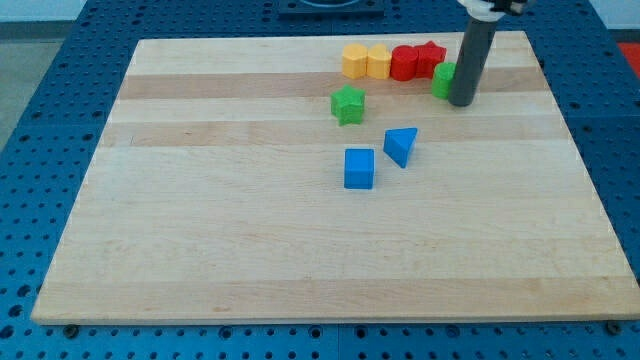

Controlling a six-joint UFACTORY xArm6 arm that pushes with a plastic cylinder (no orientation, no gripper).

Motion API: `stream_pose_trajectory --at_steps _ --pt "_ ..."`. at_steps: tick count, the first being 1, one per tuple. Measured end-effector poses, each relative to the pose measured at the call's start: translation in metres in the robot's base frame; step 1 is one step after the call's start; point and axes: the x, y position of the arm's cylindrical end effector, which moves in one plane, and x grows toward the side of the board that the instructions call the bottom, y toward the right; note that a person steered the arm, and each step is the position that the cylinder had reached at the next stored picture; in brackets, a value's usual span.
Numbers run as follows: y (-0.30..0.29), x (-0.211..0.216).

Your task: Point your arm at the bottom left of the green star

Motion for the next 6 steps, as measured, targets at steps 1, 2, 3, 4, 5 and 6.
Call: stream_pose_trajectory --at_steps 1,2,3,4,5,6 --pt "-0.004 -0.011" --pt "-0.004 0.004" --pt "-0.032 0.049" --pt "-0.097 0.061" --pt "-0.135 0.061" --pt "-0.174 0.061"
